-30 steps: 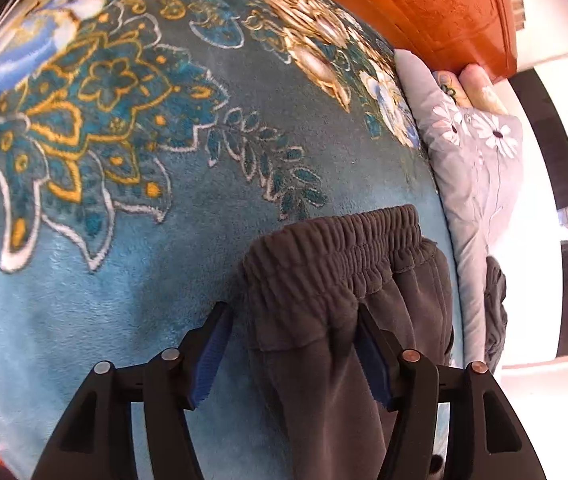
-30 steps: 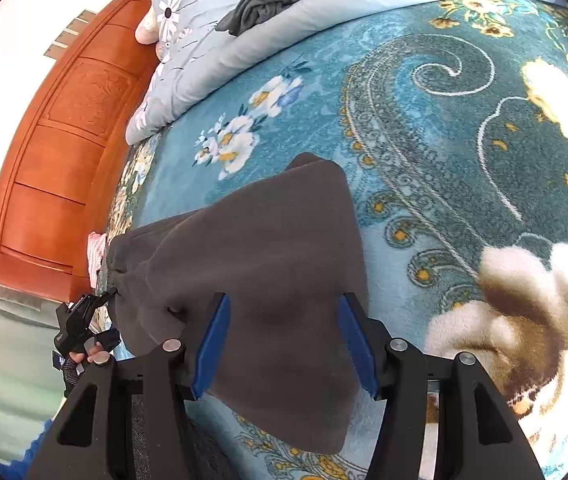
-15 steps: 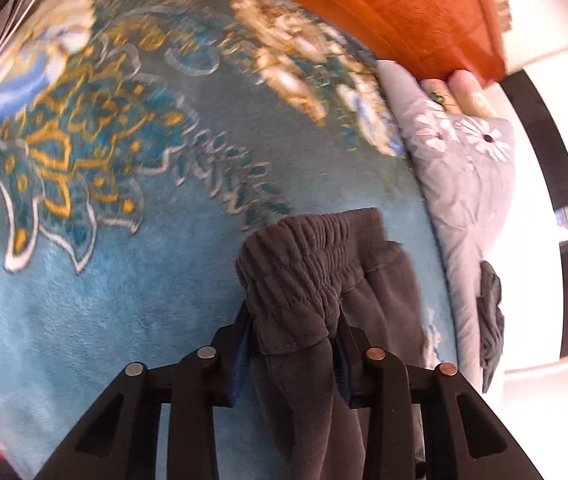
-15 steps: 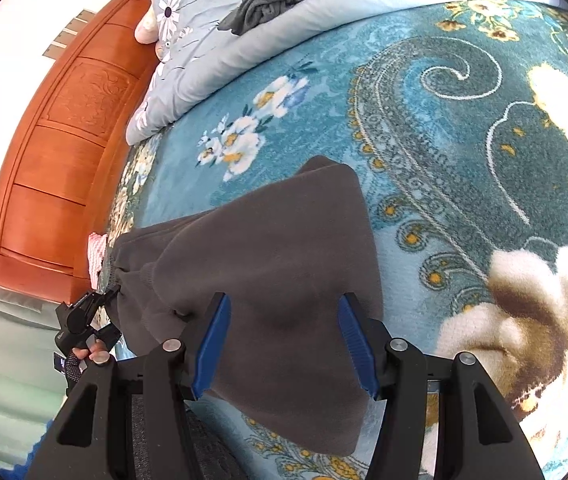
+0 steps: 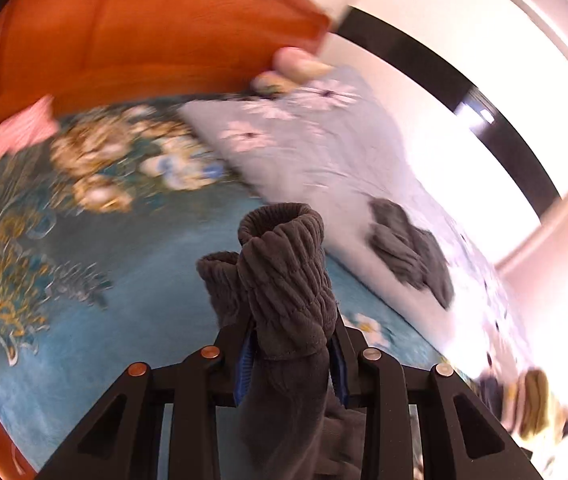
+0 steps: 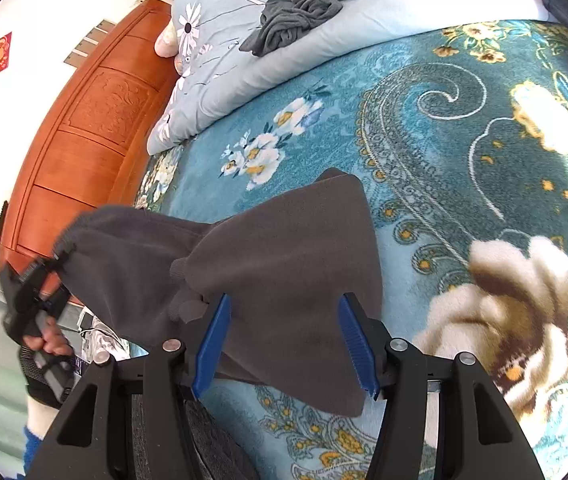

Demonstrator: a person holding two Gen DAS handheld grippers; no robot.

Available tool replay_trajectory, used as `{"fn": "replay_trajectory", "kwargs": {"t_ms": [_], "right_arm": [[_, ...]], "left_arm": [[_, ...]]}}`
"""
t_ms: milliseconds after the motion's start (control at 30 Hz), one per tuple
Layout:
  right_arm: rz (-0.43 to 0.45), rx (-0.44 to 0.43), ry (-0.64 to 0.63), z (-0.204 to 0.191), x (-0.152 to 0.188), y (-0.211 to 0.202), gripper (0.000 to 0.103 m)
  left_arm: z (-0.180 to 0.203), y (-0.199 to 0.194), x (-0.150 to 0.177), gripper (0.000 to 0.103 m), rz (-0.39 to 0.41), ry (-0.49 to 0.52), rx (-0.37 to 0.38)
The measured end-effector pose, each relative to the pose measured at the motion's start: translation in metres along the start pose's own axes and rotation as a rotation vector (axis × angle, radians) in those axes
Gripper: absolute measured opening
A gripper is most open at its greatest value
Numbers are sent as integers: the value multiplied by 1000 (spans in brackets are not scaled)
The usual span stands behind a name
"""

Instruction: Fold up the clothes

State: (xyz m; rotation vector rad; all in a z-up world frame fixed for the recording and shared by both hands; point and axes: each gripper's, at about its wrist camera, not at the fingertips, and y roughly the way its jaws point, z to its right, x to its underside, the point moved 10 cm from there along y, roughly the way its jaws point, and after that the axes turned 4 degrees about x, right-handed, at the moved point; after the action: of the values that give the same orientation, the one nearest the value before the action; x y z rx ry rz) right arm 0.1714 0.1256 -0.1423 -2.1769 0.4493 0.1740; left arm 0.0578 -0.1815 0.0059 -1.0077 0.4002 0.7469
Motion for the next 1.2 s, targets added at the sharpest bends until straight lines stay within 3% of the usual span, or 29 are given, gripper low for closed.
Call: {"fn": "replay_trajectory", "kwargs": {"t_ms": [200, 433, 667, 900, 933, 1000, 1033, 1200], "right_arm": [[29, -4, 10, 3, 2, -19, 58], [55, 11, 34, 18, 0, -38, 58], [41, 26, 67, 36, 5, -38, 58], [34, 15, 71, 38, 8, -35, 58], [34, 16, 70, 38, 7, -36, 58], [35, 20, 67, 38, 7, -36, 58], [34, 22, 67, 39, 7, -36, 58], [34, 26, 69, 40, 7, -36, 58]], "left_arm": [[98, 17, 35, 33, -91, 148, 26], [158, 57, 122, 33, -266, 284, 10], [166, 87, 202, 33, -410, 421, -58], [164, 94, 229, 36, -469, 478, -102], [165, 94, 231, 38, -474, 484, -104], [167, 95, 235, 60, -490, 483, -89], [170, 94, 237, 65, -498, 472, -67], [171, 93, 241, 67, -503, 473, -65]]}}
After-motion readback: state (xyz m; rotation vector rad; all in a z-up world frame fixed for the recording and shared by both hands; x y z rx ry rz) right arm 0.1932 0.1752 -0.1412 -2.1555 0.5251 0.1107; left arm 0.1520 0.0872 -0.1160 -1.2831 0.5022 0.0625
